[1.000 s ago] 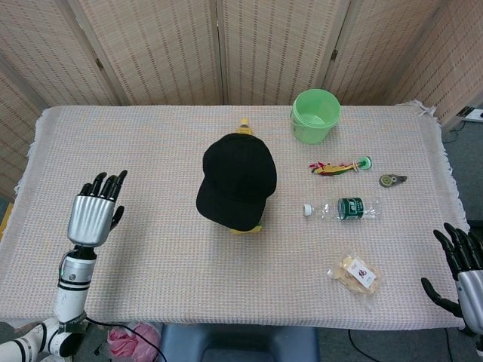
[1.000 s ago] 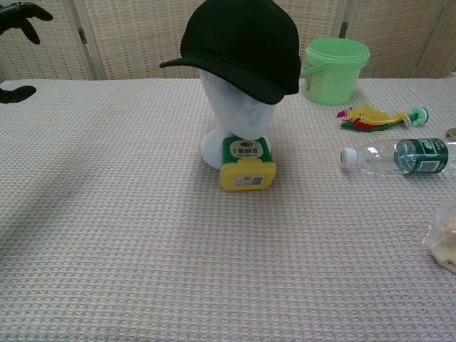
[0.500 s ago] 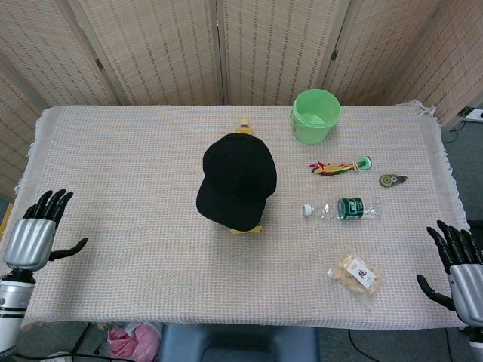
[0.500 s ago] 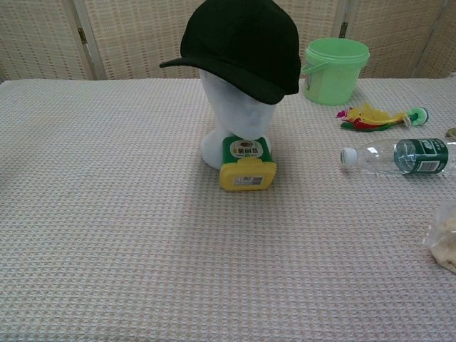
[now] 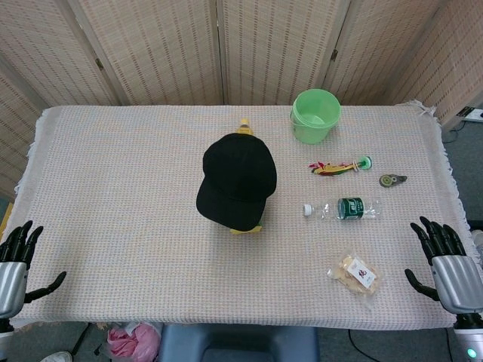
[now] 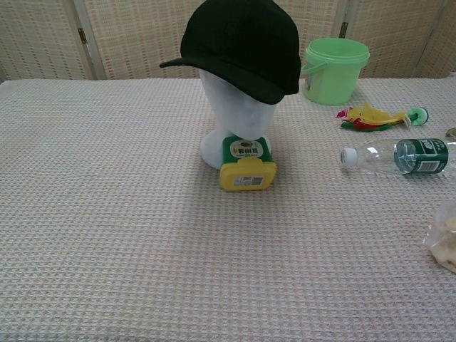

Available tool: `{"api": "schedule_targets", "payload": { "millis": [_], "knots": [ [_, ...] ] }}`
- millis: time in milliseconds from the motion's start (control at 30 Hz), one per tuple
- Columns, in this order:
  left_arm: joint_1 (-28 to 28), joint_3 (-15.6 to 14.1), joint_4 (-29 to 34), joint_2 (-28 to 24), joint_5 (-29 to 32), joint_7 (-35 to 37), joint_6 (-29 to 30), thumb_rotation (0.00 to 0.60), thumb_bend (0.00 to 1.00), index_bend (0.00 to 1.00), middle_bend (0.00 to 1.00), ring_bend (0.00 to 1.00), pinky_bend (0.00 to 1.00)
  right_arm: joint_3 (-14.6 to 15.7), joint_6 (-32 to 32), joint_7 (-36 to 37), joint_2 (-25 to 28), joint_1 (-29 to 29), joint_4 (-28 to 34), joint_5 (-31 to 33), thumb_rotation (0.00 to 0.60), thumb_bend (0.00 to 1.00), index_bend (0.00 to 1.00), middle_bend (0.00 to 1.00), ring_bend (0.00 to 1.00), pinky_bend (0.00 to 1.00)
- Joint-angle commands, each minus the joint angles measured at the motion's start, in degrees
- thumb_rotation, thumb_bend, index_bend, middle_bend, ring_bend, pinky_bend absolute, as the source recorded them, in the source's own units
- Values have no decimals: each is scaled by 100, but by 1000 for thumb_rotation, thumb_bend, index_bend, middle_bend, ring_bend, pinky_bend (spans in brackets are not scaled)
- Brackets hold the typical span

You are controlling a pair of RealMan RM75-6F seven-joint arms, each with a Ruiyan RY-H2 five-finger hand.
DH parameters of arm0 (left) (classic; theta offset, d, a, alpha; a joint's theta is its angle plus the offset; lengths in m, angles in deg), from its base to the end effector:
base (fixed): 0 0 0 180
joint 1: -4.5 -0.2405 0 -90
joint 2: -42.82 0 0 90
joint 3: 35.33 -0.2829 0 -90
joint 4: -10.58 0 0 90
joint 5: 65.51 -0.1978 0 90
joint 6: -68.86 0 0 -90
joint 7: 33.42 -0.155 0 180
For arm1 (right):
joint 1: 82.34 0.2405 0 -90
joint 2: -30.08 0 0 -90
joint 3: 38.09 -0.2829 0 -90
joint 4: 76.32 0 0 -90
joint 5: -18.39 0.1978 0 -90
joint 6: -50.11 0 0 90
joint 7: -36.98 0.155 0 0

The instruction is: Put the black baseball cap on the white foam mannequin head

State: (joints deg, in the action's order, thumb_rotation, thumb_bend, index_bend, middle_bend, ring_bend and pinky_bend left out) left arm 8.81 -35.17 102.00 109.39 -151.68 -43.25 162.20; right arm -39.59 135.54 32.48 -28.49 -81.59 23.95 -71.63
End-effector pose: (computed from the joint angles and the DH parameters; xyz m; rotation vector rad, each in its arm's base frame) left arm -0.3271 0.1800 0.1822 -1.3664 -0.7276 -0.8427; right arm -0.3129 -0.1640 0.1955 1.4327 -0.9023 0.8541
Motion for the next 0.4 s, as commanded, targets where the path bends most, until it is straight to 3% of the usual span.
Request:
{"api": "schedule_targets", "payload": {
  "millis": [33,100,400],
  "knots": [
    [-72,0,-29,42,15,-76,40,452,227,0,32,52,224,-8,18,-24,-11,-3,9,27,600,240,0,0,0,0],
    [-99,-9,-32,30,25,-41,7,502,227,0,31,50,223,-15,37,-37,-18,-8,12,49,600,240,0,0,0,0],
    [-165,7,41,-48,36,-114,-73,572,227,0,29,49,219,-24,46,-107,-53,1,18,107,600,240,0,0,0,0]
  ]
}}
